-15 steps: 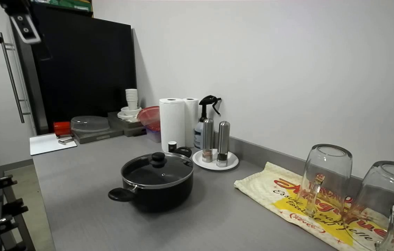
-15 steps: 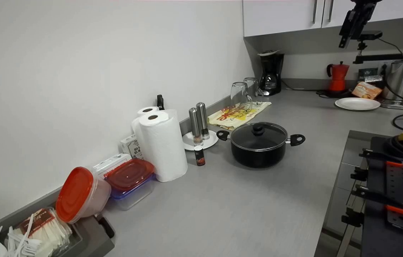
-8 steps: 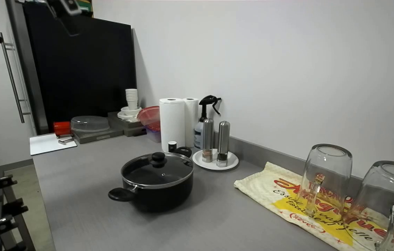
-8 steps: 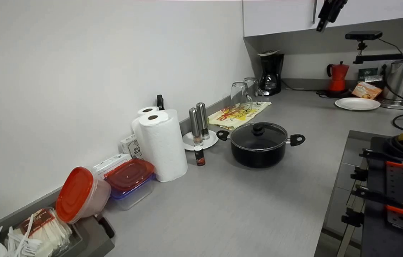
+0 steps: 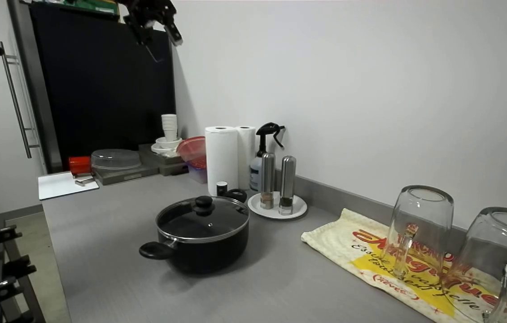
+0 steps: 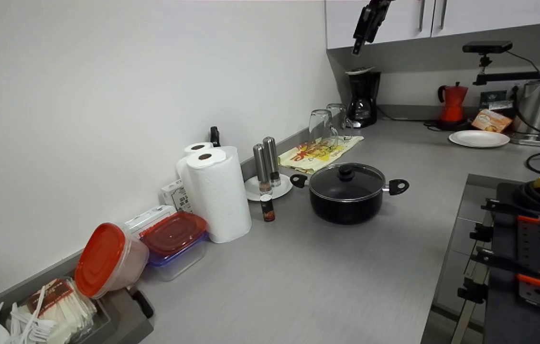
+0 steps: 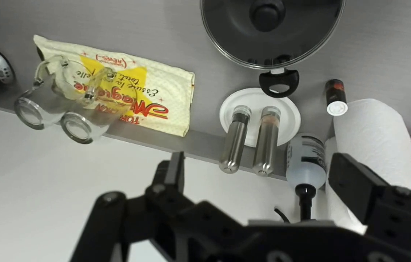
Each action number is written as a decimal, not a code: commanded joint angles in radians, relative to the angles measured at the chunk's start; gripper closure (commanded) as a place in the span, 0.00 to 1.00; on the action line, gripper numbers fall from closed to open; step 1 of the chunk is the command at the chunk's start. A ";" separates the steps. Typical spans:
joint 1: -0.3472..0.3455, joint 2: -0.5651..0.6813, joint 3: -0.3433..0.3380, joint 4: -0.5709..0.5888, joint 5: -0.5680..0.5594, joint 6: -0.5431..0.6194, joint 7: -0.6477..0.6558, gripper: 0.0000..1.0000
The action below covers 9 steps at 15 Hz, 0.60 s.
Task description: Pick up the glass lid from the black pot and put it on the countertop.
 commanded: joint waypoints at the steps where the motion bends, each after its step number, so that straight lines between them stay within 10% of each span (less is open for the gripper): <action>1: -0.014 0.225 -0.029 0.106 -0.014 0.038 0.002 0.00; 9: 0.008 0.470 -0.087 0.153 0.010 0.026 0.009 0.00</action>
